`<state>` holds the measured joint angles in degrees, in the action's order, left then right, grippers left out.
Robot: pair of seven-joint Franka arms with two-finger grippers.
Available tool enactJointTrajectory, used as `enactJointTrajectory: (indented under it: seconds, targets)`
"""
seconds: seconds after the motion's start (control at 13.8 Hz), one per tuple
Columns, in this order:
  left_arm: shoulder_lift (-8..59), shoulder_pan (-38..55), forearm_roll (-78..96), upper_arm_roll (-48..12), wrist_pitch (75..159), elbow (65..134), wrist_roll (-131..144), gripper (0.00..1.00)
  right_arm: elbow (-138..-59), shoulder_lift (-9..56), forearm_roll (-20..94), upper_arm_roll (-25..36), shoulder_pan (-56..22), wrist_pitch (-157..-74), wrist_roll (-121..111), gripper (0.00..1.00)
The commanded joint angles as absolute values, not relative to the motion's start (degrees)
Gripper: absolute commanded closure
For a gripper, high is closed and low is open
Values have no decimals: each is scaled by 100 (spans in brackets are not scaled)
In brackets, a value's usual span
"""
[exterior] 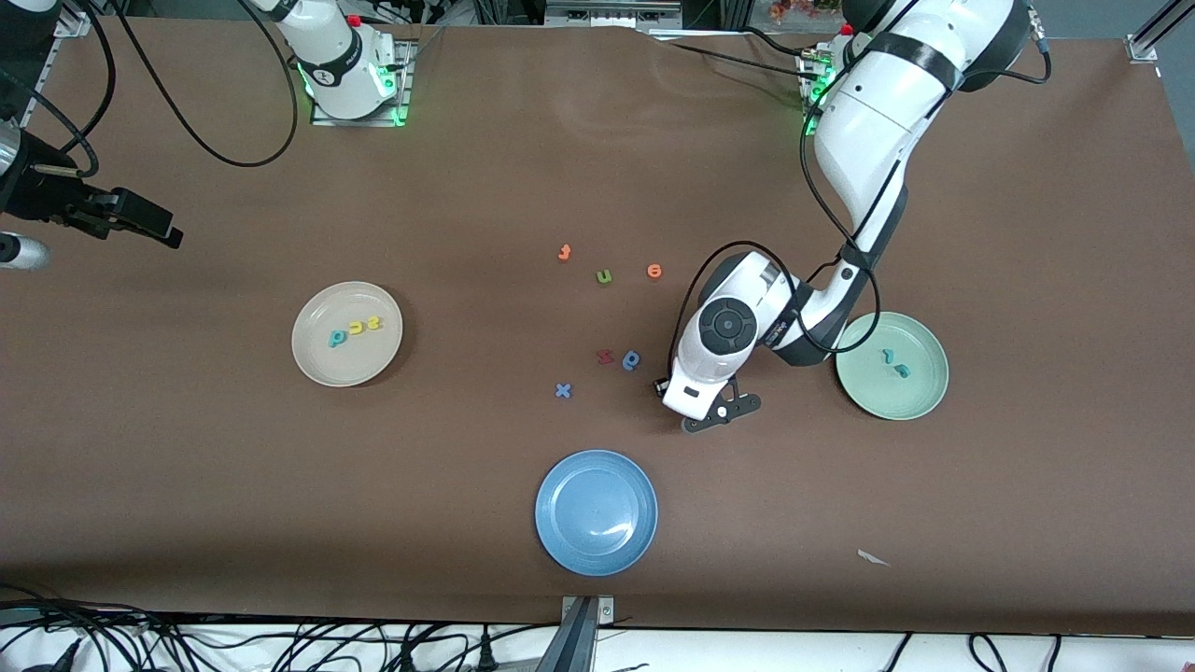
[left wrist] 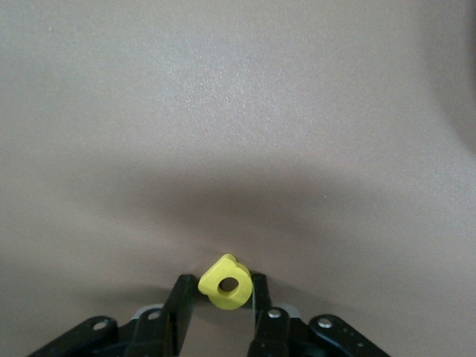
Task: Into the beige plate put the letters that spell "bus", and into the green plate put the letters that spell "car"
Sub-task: 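Carry the yellow o to the green plate and open the left gripper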
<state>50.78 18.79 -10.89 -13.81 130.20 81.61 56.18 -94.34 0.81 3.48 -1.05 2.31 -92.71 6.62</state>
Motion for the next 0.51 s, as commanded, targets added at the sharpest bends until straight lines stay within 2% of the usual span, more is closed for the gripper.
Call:
enactJointTrajectory:
  seconds: [0.0,0.43]
  targets:
    - [5203,1960,-1169,-1213,12973,7998,5713,65,-9771,-157,273,-149,281,-9498,624,0]
    - [5168,1951,-1204,-1213,12964,8007,5669,74,-9809,-194,97,-149,273,-9589,606,0]
